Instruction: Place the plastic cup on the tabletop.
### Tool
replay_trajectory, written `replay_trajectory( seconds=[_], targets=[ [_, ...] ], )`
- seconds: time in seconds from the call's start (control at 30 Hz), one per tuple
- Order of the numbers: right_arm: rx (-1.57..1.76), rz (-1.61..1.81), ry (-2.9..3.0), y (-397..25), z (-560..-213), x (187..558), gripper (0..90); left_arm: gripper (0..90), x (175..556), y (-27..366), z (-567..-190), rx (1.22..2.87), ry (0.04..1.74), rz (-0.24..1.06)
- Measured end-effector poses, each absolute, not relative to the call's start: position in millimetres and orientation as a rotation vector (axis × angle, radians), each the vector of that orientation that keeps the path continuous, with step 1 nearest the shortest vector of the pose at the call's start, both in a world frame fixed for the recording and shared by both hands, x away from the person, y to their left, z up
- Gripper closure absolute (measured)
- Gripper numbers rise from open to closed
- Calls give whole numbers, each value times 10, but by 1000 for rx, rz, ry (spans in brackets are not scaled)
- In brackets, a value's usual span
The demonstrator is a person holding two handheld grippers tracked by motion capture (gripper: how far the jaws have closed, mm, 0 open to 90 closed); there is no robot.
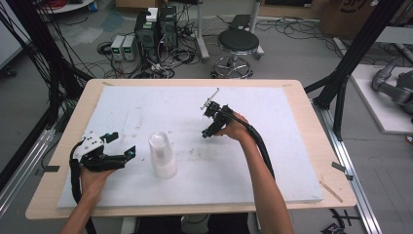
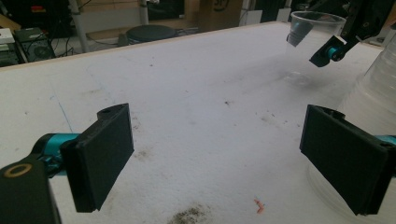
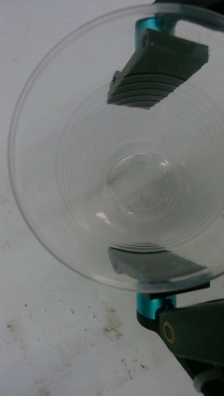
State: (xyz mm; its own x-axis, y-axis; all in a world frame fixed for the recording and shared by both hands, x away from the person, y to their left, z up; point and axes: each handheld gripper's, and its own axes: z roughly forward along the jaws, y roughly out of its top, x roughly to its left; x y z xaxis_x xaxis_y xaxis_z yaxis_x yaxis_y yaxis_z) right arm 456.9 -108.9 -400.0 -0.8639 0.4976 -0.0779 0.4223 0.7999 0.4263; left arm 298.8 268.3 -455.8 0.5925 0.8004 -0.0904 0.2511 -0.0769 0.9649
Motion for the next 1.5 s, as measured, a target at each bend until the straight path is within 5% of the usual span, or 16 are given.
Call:
replay_trajectory(
  seconds=[1.5],
  targets=[
    [815, 924, 2635, -1757, -3951, 4185, 199, 96, 2975, 2697, -4610, 1617, 912, 559]
  ],
)
